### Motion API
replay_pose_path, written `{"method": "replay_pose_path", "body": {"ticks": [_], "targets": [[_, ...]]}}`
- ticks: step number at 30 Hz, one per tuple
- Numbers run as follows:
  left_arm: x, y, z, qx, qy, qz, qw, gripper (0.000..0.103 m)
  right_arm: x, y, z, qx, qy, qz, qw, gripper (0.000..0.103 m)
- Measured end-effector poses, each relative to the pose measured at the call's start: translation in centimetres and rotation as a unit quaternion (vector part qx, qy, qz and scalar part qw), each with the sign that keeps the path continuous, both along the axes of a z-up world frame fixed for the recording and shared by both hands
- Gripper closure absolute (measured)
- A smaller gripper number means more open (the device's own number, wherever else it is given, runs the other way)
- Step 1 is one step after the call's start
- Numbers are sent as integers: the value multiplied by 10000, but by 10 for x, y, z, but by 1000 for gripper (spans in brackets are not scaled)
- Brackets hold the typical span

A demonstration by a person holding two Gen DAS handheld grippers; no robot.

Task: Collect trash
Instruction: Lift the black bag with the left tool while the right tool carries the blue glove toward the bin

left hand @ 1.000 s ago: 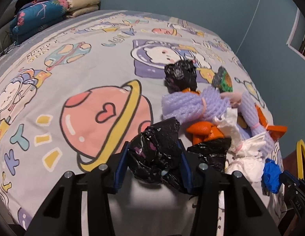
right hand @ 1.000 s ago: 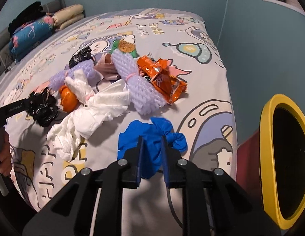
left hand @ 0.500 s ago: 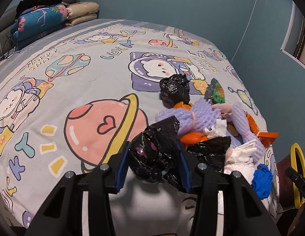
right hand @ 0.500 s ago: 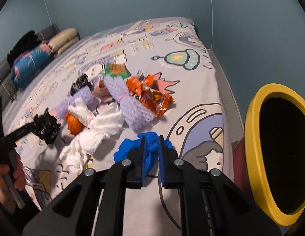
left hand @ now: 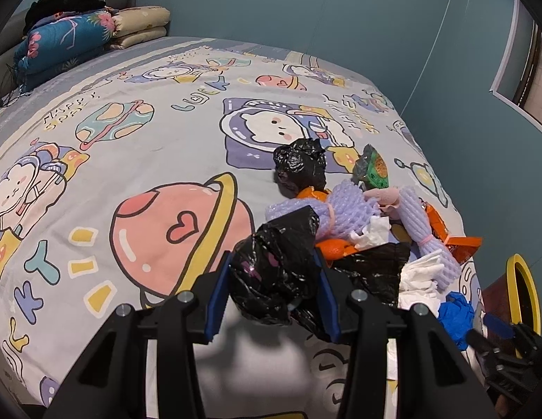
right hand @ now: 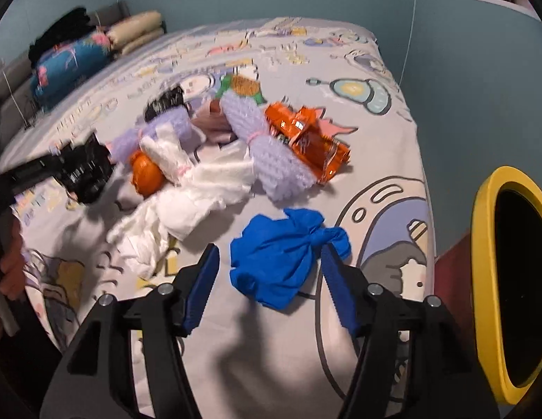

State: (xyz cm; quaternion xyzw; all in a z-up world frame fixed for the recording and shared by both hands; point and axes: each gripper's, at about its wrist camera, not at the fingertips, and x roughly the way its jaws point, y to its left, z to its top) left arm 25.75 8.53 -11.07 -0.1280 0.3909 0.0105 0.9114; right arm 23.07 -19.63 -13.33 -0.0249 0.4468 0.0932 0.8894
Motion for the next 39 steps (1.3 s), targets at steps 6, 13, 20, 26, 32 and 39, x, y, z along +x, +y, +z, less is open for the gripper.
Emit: {"method": "replay_pose_path", "body": {"ticks": [6,13,20,26,32,39], "targets": [[1,1,-1,-50,43,-50,10000,61,20,6,-35,-278,668,-62,9974,48],[0,-1,2,25,-32,-56,10000,61,13,-4,-14,54,242,-186,9995,82],[-4,-4,5,109,-141,-83,9998,61,-2,-9,16,433,-345,-66,9984,84],[-10,-10,9,314,-288,-155,9990,61,-11,-16,28,554,-570,-46,9968,84],[-18,-16,13,486,-400,-229,9978,61,-18,-22,38,657,-738,-47,9951,84],[-37,-28,33,534,-688,-245,9959,61,-29,-37,58,910,-1018,-211,9904,84]]}}
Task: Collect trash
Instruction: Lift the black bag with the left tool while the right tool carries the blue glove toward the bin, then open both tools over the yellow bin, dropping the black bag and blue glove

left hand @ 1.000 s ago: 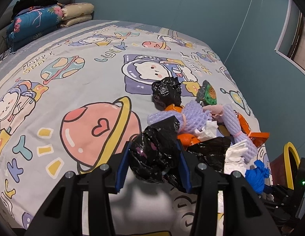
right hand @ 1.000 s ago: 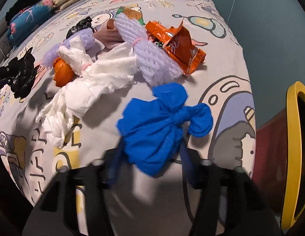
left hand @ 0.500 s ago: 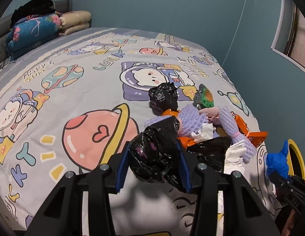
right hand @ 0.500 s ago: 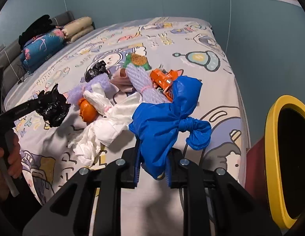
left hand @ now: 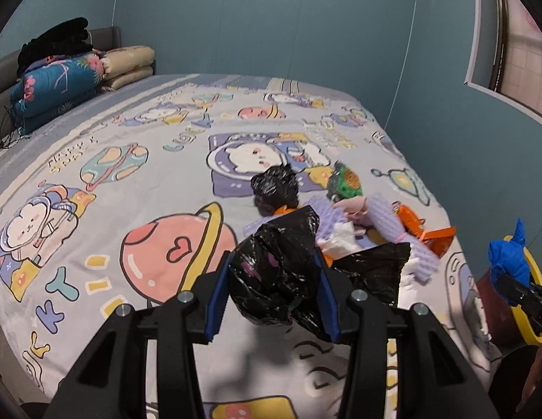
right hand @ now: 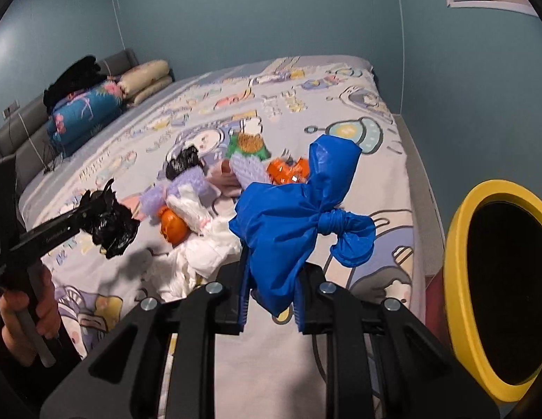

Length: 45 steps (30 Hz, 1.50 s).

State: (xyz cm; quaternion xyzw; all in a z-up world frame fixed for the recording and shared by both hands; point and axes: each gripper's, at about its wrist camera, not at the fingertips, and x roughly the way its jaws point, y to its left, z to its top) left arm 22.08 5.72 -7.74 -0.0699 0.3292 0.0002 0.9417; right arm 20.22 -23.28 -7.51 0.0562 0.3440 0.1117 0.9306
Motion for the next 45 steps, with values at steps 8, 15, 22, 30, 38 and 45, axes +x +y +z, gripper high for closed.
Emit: {"method": "replay_pose_path", "body": {"ticks": [8,15,22,30,38,45], "targets": [[-13,-42,34,146,-221,-451,9986,61,-8,-19,28,292,-120,-113,9994,84],[-9,-90,66,208,-499,-961,9939,61,-21,-45,57,233,-359,-213,9989,84],[-4,-140,82,248,-619,-1451,9872,61,-37,-87,74,81,-468,-530,9975,84],[9,-208,86,269,-580,-2027,9772,61,-49,-142,79,-96,-406,-1003,9941,84],[23,-272,74,202,-399,-2495,9673,61,-51,-181,72,-61,-237,-1309,9911,84],[29,-331,54,57,-63,-2824,9593,61,-44,-209,59,135,-113,-1586,9872,84]]}}
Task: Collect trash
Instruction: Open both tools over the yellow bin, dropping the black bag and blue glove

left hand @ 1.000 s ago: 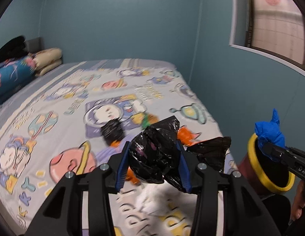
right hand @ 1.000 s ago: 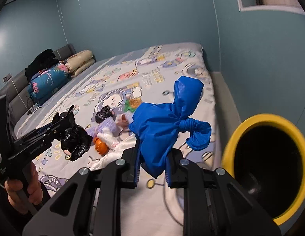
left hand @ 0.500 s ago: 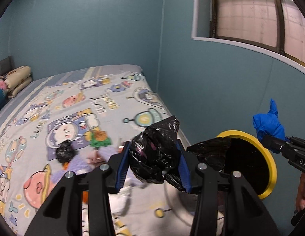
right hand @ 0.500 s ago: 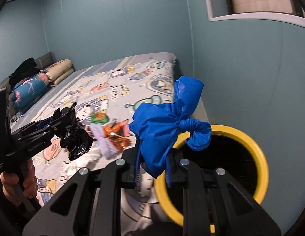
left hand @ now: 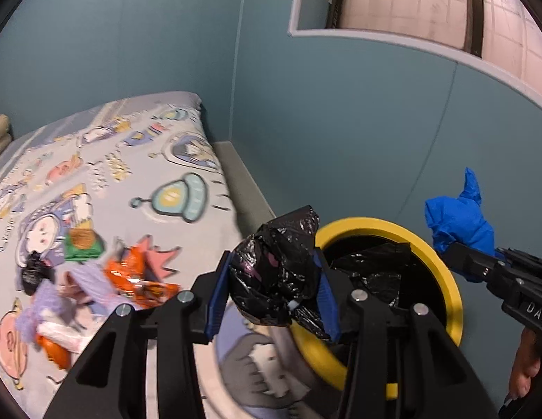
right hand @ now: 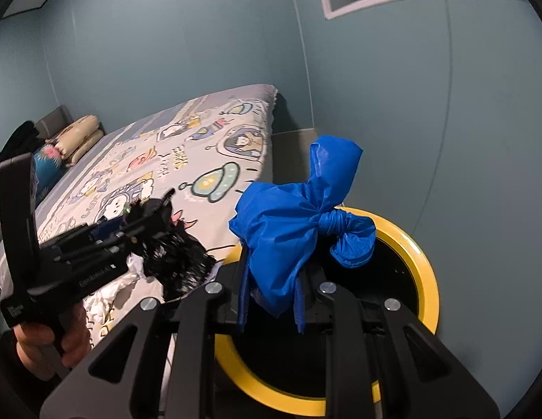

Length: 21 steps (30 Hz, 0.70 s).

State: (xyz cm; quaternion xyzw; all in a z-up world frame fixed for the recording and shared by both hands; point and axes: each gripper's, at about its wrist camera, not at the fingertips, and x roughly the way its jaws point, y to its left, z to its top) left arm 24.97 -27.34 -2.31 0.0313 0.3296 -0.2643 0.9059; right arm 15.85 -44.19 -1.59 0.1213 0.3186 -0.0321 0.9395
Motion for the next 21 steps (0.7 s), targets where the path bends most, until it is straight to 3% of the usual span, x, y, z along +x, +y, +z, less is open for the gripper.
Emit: {"method": "replay_pose_path", "body": {"ticks": [12,21], "targets": [[15,-59,-32,55,518,-267,9983,61,20,-32,-25,313,218,-342,9987,84],[17,-71,-48,127,732,-356,9966,60,31,-48,-40,630,347,-507,9961,83]]}}
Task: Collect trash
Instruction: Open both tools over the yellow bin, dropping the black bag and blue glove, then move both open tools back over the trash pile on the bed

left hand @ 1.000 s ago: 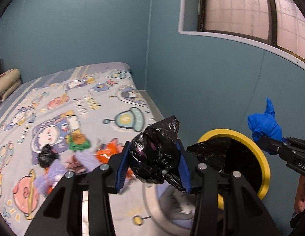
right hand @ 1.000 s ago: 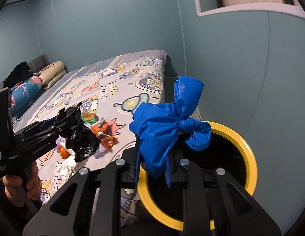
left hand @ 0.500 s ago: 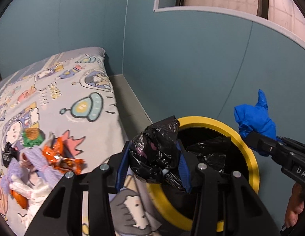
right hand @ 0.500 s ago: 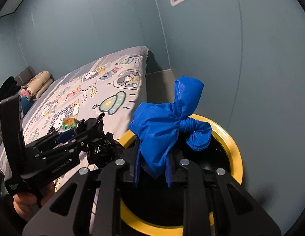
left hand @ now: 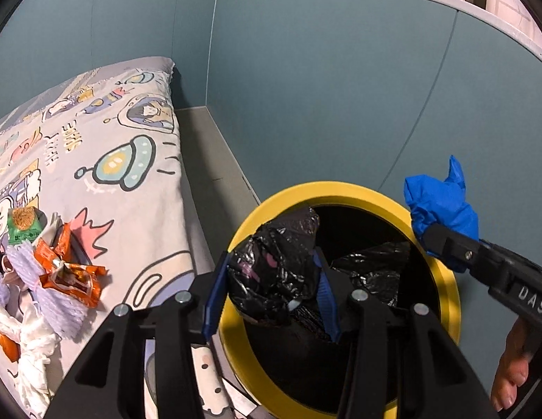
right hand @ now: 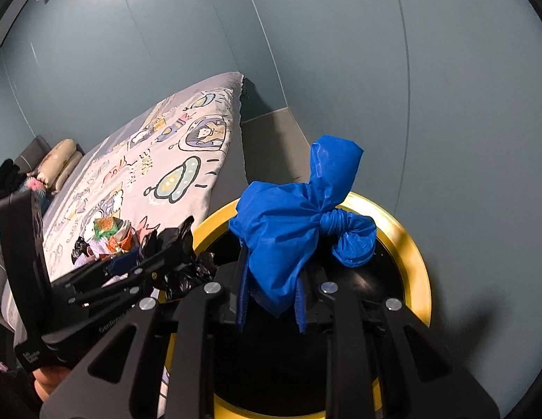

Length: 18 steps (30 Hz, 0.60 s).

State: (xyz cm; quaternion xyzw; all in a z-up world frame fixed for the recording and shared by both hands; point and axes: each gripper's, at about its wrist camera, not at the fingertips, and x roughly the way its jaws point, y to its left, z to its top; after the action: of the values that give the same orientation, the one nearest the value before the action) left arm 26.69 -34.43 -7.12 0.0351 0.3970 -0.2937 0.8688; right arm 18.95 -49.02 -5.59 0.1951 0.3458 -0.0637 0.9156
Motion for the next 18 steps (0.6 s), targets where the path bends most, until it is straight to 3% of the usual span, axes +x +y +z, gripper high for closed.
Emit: {"method": "replay_pose_path", "body": {"ticks": [4,7,9,12,18], "targets": [[2,4,-1,-187,142,-32,9997,60,-3,-4,0,55,-64,-30,10000,77],[2,5,-2,-224,186,-47,9996,53,-6,-9,1,95,-77,-123,9999,69],[1,8,-2,-297,217,-57,9993,43,-8,-11,2,139,-87,-211,9996,63],[0,10,0,-366,218,-55,9991,39,-10,-16,4,218,-108,-259,9994,56],[-5,17,8,-401,101,0,9991,37,-16,-15,10,163,-116,-368,9991,56]]}}
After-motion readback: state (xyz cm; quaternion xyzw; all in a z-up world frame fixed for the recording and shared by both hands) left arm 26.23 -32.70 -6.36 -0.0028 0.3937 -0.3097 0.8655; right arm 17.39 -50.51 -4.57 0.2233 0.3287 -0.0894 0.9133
